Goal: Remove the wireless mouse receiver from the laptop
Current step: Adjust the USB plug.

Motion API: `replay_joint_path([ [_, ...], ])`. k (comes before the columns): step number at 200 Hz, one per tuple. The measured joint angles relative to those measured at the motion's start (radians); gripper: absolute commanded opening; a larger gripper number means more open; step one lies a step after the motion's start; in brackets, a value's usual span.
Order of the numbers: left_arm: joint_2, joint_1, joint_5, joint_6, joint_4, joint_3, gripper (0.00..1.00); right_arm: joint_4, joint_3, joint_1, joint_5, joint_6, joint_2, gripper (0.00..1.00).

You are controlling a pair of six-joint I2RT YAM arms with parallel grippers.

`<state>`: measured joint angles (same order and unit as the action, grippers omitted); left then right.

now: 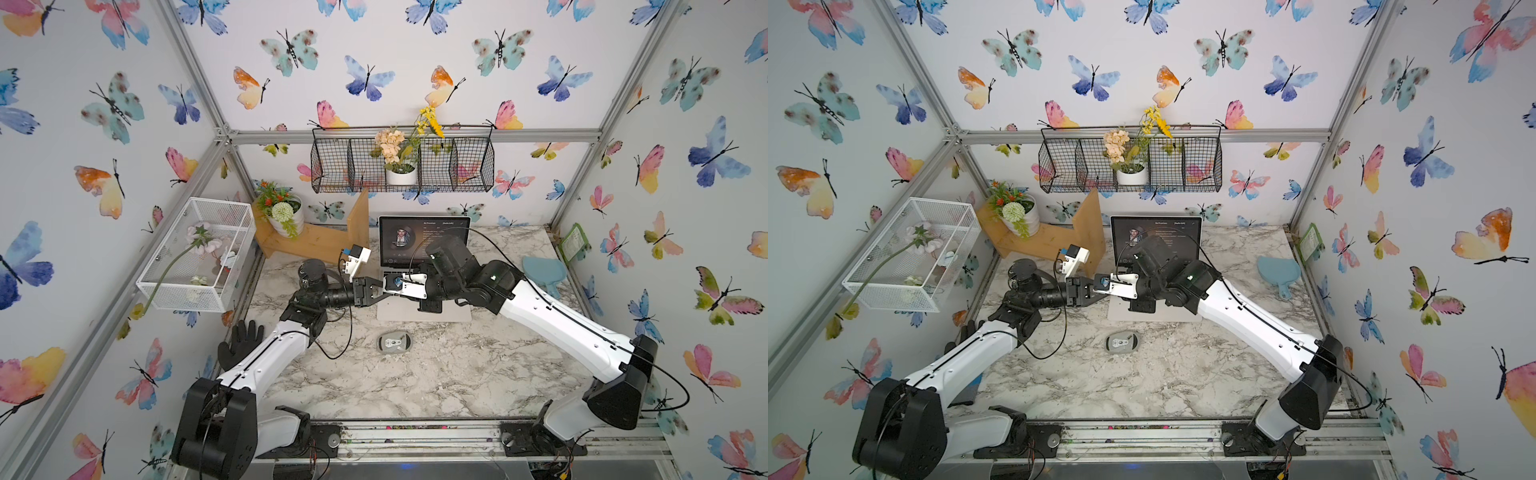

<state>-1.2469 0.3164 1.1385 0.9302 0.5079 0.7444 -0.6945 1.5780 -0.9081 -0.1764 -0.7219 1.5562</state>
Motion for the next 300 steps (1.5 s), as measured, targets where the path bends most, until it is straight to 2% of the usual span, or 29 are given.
replay_joint_path([
  [142,-0.016,0.026,-0.001,-0.060,-0.062,0.017,0.14,-0.018,0.022,-0.002,0.009,0.025,0.004,0.02],
  [231,-0.026,0.017,-0.026,-0.075,-0.109,0.017,0.03,-0.095,0.119,-0.051,0.151,0.056,0.074,0.02],
  [278,-0.028,0.014,-0.037,-0.075,-0.114,0.017,0.02,-0.106,0.136,-0.063,0.191,0.068,0.090,0.02],
  [290,-0.028,0.014,-0.037,-0.075,-0.114,0.017,0.01,-0.106,0.136,-0.064,0.195,0.070,0.090,0.06],
  [300,-0.028,0.014,-0.038,-0.075,-0.114,0.017,0.00,-0.104,0.135,-0.066,0.199,0.080,0.089,0.13],
])
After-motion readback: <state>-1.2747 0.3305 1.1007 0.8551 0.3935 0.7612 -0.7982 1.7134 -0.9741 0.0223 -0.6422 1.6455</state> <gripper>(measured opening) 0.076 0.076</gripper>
